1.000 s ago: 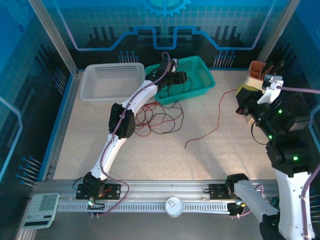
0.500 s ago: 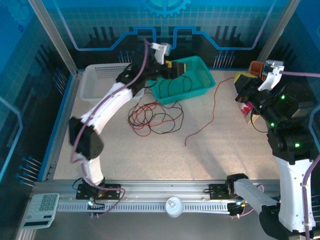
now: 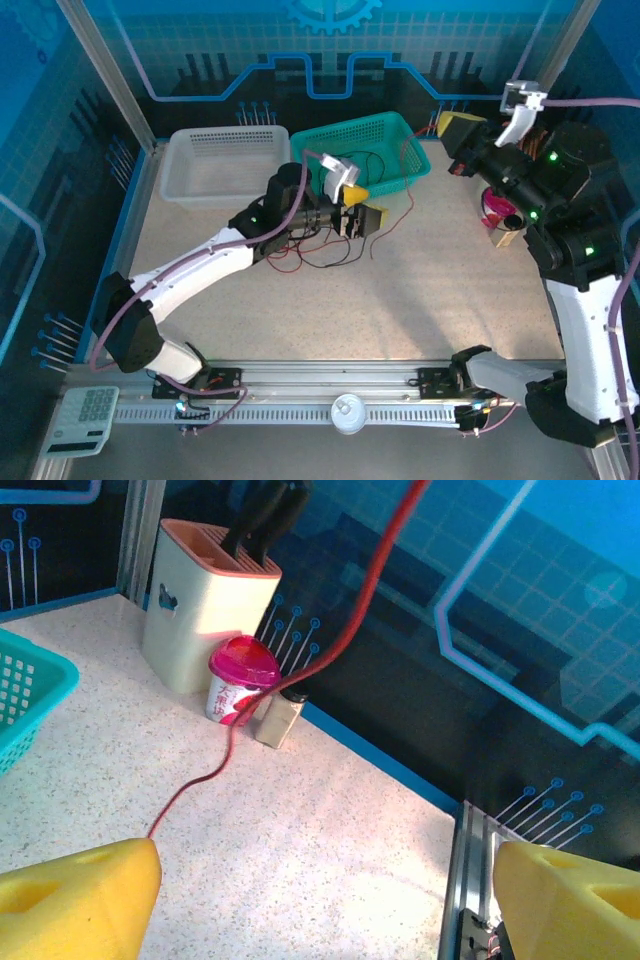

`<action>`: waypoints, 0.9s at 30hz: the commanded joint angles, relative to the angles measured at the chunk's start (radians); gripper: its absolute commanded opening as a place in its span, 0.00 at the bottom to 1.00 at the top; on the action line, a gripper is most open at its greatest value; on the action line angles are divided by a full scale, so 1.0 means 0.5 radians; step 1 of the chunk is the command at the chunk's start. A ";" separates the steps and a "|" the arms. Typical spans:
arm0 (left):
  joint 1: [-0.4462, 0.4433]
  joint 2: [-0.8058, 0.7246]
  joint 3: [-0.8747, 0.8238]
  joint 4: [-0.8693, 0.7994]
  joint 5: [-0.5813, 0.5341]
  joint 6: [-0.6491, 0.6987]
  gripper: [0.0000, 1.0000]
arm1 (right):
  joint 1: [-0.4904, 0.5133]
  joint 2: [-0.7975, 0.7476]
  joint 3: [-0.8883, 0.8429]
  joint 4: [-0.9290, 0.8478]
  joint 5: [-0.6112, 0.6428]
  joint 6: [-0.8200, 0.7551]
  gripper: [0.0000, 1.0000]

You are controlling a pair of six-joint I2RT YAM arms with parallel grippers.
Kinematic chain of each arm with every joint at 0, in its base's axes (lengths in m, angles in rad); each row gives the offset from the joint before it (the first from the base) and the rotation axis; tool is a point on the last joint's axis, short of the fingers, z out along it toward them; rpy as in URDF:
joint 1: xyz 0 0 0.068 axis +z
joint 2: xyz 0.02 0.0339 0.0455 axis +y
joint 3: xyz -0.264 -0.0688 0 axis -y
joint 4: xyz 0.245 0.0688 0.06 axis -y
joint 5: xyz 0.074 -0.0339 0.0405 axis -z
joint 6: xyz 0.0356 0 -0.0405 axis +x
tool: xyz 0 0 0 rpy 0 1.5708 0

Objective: Untangle the cables

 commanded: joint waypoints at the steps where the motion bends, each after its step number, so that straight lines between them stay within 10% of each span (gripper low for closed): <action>1: -0.012 -0.020 -0.028 0.165 -0.177 0.069 0.87 | 0.167 0.044 0.118 0.090 0.118 0.029 0.00; 10: -0.005 -0.003 -0.146 0.346 -0.513 0.087 0.84 | 0.456 0.162 0.238 0.154 0.231 0.027 0.00; 15: 0.031 -0.060 -0.314 0.508 -0.536 -0.012 0.36 | 0.468 0.171 0.256 0.162 0.270 0.012 0.00; 21: 0.129 -0.253 -0.495 0.690 -0.473 -0.218 0.04 | 0.453 0.106 0.107 0.154 0.442 -0.078 0.00; 27: 0.277 -0.438 -0.535 0.812 -0.365 -0.451 0.00 | 0.373 0.049 -0.222 0.229 0.478 -0.035 0.00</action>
